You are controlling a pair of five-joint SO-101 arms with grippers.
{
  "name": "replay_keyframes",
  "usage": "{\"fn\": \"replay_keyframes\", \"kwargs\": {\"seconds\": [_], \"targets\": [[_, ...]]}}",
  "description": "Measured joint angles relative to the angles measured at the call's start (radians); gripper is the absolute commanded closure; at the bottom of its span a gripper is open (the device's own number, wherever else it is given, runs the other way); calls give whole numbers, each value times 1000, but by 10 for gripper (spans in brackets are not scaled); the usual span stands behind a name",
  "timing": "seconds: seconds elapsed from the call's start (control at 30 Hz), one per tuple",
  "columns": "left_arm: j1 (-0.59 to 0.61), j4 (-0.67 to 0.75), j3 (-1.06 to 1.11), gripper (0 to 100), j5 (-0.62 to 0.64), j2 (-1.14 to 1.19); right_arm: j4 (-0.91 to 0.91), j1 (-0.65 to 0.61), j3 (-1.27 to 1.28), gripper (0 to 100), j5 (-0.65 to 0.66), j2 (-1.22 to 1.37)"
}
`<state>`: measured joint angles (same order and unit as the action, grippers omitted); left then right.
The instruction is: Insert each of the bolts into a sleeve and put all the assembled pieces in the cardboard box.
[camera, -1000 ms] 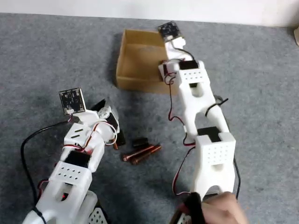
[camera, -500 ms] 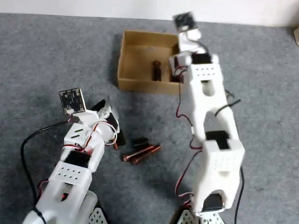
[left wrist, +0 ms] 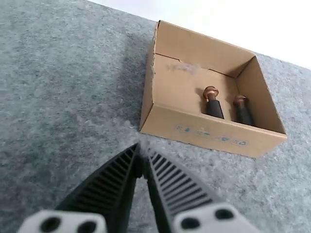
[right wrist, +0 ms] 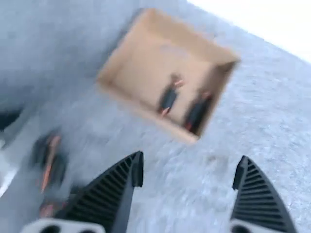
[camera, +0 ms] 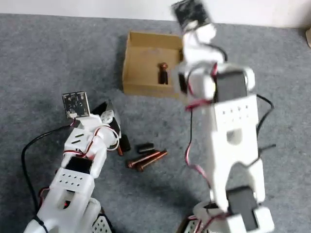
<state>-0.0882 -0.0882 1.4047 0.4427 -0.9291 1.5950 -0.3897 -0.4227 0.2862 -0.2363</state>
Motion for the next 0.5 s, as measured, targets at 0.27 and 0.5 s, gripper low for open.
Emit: {"fn": "replay_keyframes", "kwargs": {"seconds": [0.27,0.5], "targets": [[0,0,0,993,0,3,146,-109,173,724,28,-310],[0,0,0,993,-2,3,146,-227,655,724,28,-712]]}}
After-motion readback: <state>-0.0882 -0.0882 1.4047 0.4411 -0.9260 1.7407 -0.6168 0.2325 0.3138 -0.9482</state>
